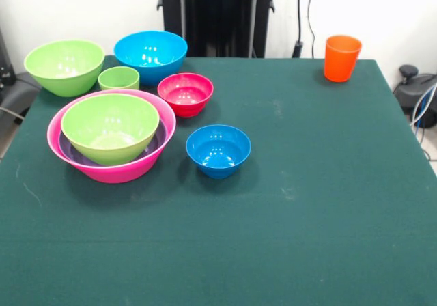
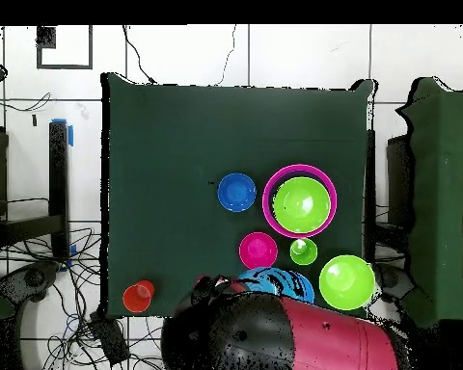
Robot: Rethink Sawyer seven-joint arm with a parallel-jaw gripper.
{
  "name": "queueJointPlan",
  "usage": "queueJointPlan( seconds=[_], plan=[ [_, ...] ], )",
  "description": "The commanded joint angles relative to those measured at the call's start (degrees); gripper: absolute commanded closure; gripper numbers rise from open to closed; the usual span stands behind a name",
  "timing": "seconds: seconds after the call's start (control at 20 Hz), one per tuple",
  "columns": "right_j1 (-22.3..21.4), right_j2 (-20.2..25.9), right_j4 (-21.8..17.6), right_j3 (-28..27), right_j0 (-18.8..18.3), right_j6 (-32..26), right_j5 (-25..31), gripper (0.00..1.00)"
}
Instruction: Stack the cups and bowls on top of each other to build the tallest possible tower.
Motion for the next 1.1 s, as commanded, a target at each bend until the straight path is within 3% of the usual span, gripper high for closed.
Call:
queueJointPlan(
  seconds=[0.05,0.4,0.85,1.1],
  plan=[
    [3.54,3.93,-2.07,7.58,-1.54,-20.09,-6.07,1.0],
    [4.88,5.16,-0.48,11.4,-4.47,-22.88,-11.5,1.0],
    [5.04,6.75,1.82,13.72,-6.54,-24.09,-13.64,1.0],
    [7.46,7.94,2.36,15.1,-8.21,-23.72,-17.13,1.0]
  ],
)
